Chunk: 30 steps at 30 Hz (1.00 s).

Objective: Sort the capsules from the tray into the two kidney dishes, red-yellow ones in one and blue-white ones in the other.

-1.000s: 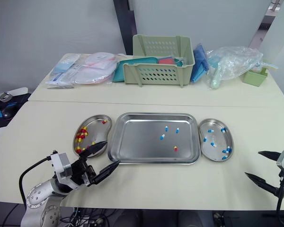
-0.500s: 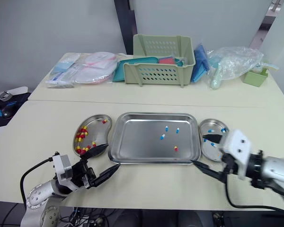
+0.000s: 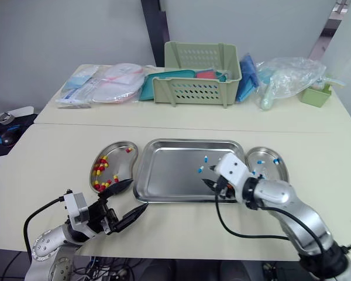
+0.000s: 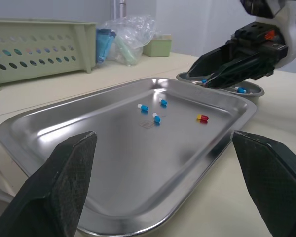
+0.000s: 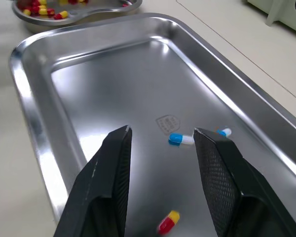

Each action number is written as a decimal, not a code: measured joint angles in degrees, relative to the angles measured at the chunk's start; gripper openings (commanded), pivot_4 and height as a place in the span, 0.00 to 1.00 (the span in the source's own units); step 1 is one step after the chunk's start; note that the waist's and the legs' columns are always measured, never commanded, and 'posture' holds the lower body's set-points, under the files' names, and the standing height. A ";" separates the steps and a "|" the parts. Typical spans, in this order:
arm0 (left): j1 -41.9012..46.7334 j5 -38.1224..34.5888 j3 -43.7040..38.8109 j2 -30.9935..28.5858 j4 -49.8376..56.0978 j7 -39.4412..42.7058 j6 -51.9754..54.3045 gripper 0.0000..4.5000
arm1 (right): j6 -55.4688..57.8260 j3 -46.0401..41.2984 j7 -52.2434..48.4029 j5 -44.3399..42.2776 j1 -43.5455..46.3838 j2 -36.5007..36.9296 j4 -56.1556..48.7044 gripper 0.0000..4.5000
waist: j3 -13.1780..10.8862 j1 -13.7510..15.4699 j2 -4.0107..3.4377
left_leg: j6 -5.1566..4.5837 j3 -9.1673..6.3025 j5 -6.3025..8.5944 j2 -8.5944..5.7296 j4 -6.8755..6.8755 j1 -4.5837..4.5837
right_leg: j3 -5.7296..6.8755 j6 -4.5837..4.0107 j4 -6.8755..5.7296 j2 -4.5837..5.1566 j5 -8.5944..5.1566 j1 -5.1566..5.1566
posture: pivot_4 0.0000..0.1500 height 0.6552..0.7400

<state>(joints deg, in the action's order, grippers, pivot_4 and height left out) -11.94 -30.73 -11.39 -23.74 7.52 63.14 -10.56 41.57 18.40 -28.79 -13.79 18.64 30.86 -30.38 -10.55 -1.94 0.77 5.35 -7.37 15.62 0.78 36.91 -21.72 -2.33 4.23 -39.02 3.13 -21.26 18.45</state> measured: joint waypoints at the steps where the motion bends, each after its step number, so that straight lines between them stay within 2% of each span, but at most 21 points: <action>1: 0.12 0.00 0.04 0.00 0.15 0.00 0.00 1.00 | 0.41 1.20 1.03 1.29 1.18 -1.64 1.38 0.48 | 0.00 -0.01 0.00 | 0.00 -0.02 0.00 -0.01 -0.01 -0.01 | 0.00 0.00 0.00 -0.01 0.00 0.03 | 1.00 1.00; 5: -0.03 0.00 0.09 -0.01 0.81 0.00 0.01 1.00 | 2.86 3.48 3.85 3.88 3.44 -6.52 5.92 0.48 | 0.00 0.04 -0.01 | 0.00 -0.03 0.00 -0.02 -0.01 -0.13 | -0.01 0.00 0.01 0.00 0.00 0.16 | 1.00 1.00; 12: -0.16 0.00 0.10 -0.11 1.02 0.00 0.15 1.00 | 4.07 5.45 4.76 7.26 5.79 -10.19 11.24 0.48 | 0.00 -0.03 -0.02 | 0.00 -0.03 0.00 -0.03 -0.03 -0.18 | -0.04 0.00 -0.05 -0.01 0.00 0.29 | 1.00 1.00; 19: -0.34 0.00 0.10 -0.26 1.12 -0.03 0.23 1.00 | 2.73 5.40 5.08 10.31 6.96 -10.86 16.17 0.48 | -0.01 -0.07 -0.02 | 0.00 -0.01 0.00 -0.03 -0.04 -0.19 | -0.06 -0.01 -0.05 0.00 0.00 0.31 | 1.00 1.00; 30: -0.85 0.00 0.10 -0.71 1.26 -0.03 0.27 1.00 | 0.87 4.75 4.64 10.60 6.96 -12.33 19.65 0.48 | -0.01 -0.13 -0.02 | 0.00 -0.01 0.00 -0.03 -0.04 -0.18 | -0.07 -0.01 -0.05 0.00 0.00 0.31 | 1.00 1.00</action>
<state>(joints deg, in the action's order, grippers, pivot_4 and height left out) -12.79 -30.73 -11.29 -24.45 8.78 63.11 -10.29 42.44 23.14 -24.14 -3.19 25.60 18.53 -10.72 -10.56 -2.07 0.75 5.35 -7.38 15.61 0.75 36.87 -21.90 -2.40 4.23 -39.07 3.13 -21.25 18.77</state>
